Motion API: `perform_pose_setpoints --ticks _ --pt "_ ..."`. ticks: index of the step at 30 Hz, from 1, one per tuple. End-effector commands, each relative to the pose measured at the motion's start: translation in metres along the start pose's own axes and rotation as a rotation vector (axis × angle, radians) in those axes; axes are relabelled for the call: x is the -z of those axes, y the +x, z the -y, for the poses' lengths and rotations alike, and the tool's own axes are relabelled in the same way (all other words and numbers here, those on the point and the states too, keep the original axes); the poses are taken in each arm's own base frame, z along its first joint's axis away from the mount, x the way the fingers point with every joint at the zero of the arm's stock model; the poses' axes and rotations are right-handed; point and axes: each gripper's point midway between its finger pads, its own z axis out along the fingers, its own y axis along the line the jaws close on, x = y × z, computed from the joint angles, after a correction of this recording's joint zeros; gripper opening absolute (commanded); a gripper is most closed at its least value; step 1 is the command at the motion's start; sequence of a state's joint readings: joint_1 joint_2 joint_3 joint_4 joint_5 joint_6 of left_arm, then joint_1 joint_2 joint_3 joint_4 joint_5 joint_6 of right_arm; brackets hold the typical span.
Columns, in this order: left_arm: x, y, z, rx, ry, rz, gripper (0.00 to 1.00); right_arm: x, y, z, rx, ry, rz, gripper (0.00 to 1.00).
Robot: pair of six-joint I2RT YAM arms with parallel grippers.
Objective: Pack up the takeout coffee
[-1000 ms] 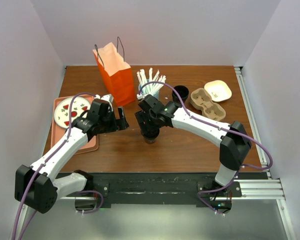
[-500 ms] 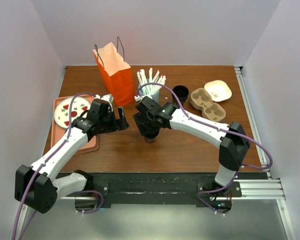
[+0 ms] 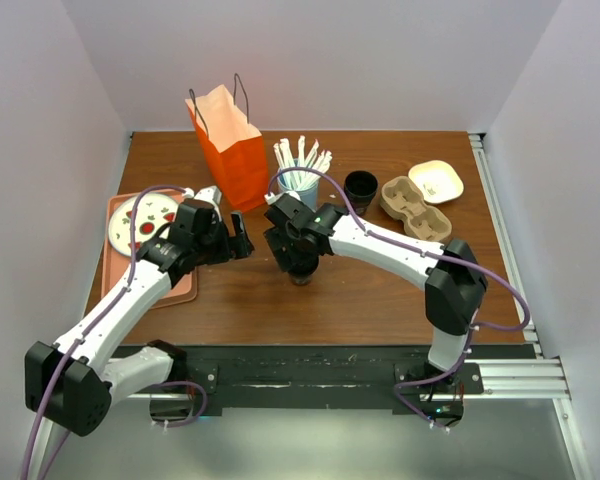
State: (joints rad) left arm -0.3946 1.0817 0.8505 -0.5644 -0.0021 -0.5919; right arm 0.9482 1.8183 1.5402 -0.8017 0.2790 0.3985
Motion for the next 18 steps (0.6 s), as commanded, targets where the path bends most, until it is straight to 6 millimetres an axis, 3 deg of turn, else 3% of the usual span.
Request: perform_pose_setpoints --ticks 1,9,13,15,16,18 --pt "0.001 -0.005 -0.005 0.018 -0.021 0.032 1.00 0.006 -0.012 -0.001 0.010 0.002 0.033 0.82" --pt "0.000 -0.003 -0.005 0.019 -0.020 0.029 1.00 0.007 -0.001 0.011 -0.005 0.044 0.017 0.74" --pt "-0.001 -0.003 -0.003 0.019 -0.012 0.025 1.00 0.015 0.007 0.045 -0.058 0.145 0.015 0.71" --pt "-0.001 -0.004 -0.001 0.022 -0.004 0.025 1.00 0.013 0.022 0.067 -0.101 0.181 -0.010 0.70" --pt "-0.002 -0.004 -0.001 0.022 -0.002 0.026 1.00 0.020 0.020 0.088 -0.158 0.198 0.009 0.68" --pt "-0.002 -0.004 0.000 0.022 0.003 0.025 1.00 0.019 0.037 0.115 -0.210 0.234 -0.015 0.66"
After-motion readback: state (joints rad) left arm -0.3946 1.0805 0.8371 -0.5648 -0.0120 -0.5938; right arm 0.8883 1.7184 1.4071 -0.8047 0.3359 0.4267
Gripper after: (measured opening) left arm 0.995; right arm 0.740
